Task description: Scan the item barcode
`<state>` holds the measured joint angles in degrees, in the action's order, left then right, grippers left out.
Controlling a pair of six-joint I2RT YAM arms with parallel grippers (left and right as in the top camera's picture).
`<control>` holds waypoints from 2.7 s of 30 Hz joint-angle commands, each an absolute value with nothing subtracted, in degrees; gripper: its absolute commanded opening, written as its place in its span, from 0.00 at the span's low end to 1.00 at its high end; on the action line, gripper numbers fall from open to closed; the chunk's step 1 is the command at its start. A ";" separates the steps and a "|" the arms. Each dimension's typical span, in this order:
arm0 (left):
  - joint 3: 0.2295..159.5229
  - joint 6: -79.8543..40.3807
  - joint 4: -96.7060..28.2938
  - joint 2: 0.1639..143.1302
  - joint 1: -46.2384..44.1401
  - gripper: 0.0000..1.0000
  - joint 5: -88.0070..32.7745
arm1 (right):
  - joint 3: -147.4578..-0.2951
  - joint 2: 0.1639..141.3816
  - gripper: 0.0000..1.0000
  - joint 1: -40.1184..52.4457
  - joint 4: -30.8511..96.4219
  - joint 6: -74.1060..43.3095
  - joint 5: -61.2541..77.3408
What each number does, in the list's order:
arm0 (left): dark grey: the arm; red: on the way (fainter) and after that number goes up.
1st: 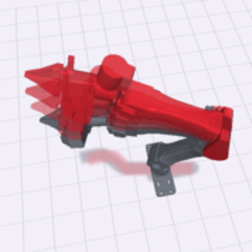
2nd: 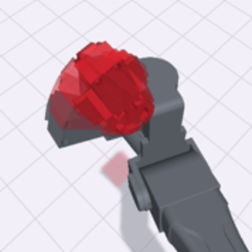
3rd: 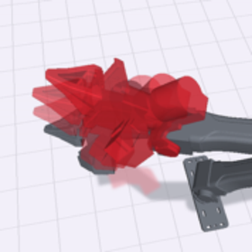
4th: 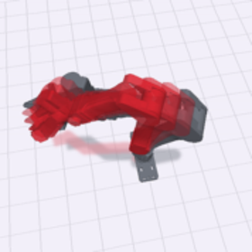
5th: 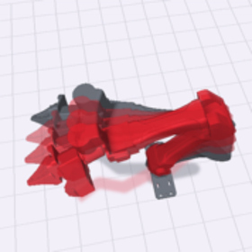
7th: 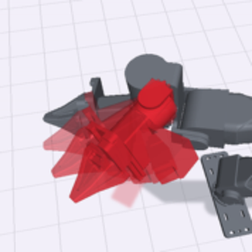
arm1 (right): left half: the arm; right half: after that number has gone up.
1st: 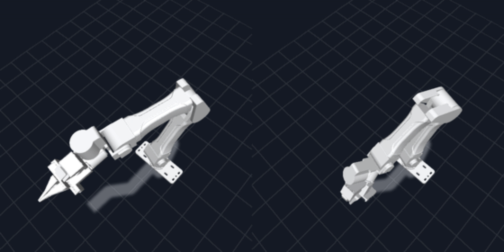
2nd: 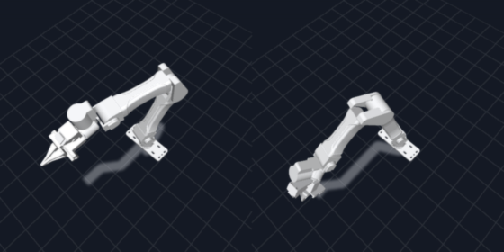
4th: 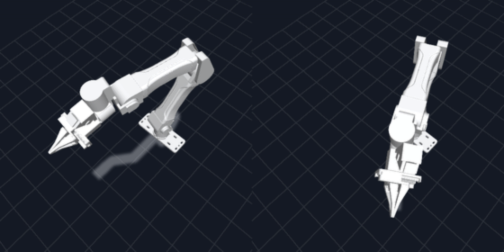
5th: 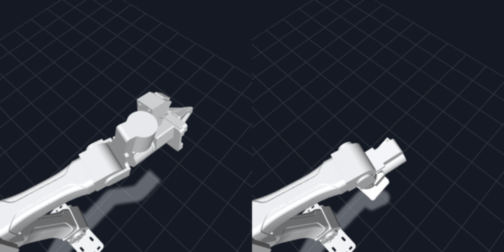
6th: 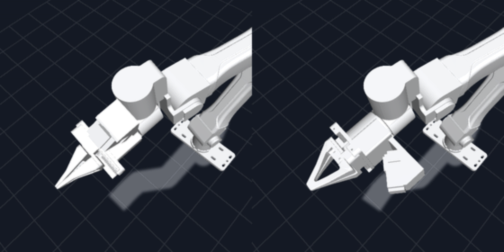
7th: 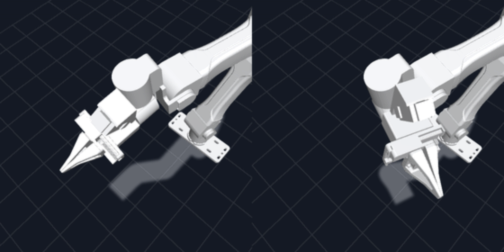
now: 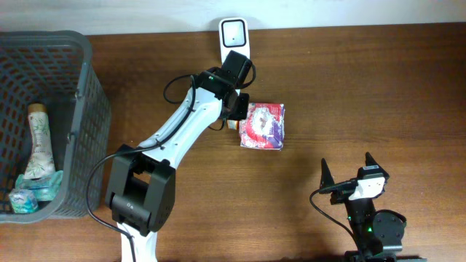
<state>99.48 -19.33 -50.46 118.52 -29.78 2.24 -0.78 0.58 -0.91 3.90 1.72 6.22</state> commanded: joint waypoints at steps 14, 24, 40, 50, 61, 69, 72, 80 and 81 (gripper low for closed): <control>115.02 -13.58 -59.22 93.17 -10.52 0.70 6.39 | -0.32 0.21 0.99 -0.38 4.10 1.45 5.91; 114.17 -13.58 -58.85 88.86 6.81 0.59 25.91 | -0.32 0.21 0.99 -0.38 4.10 1.45 5.91; 105.69 4.62 -62.57 123.26 27.18 0.88 27.88 | -0.32 0.21 0.99 -0.38 4.10 1.45 5.91; 103.77 8.67 -54.68 126.43 34.09 0.78 10.28 | -0.32 0.21 0.99 -0.38 4.10 1.45 5.91; 94.13 9.28 -48.62 126.43 35.53 0.00 7.92 | -0.32 0.21 0.99 -0.38 4.10 1.45 5.91; 110.61 1.04 -58.61 111.31 35.27 0.00 -31.27 | -0.32 0.21 0.99 -0.38 4.10 1.45 5.91; 111.33 0.60 -57.89 98.54 35.27 0.00 -33.06 | -0.32 0.21 0.99 -0.38 4.10 1.45 5.91; 111.31 -17.76 -56.82 78.67 25.36 0.00 -36.71 | -0.32 0.21 0.98 -0.38 4.10 1.45 5.91; 110.83 -17.58 -58.00 79.18 18.96 0.00 -35.90 | -0.32 0.21 0.99 -0.38 4.10 1.45 5.91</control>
